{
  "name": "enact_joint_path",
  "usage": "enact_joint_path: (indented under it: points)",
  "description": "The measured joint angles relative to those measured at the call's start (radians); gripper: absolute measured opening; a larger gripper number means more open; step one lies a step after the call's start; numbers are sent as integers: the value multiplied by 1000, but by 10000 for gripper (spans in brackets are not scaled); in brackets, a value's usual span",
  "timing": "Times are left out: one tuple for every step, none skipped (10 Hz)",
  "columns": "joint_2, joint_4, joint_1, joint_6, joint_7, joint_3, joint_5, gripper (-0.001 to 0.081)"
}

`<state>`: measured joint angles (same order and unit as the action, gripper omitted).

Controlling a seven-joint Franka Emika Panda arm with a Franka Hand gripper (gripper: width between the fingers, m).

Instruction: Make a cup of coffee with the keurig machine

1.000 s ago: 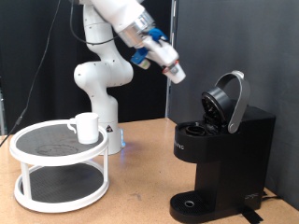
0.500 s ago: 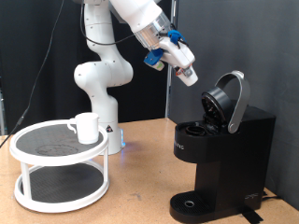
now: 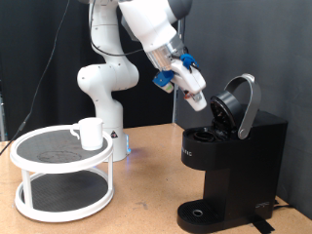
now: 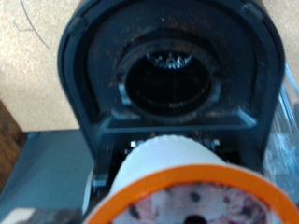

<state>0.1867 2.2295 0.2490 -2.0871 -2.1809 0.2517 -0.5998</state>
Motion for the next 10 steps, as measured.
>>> enact_joint_path:
  points:
    - [-13,12,0,-22,0,-10,4,385]
    - [-25,22,0,-44,0,-18,5,385]
    - [-37,30,0,-64,0,-25,6,385]
    - [-46,38,0,-83,0,-31,6,385]
    - [-57,42,0,-97,0,-35,5,385]
    - [-67,47,0,-111,0,-40,5,385]
    - [-76,49,0,-123,0,-44,5,385]
    - [-85,50,0,-129,1,-48,4,385]
    - [-90,52,0,-133,1,-53,2,385]
    - [-92,55,0,-139,1,-57,1,385]
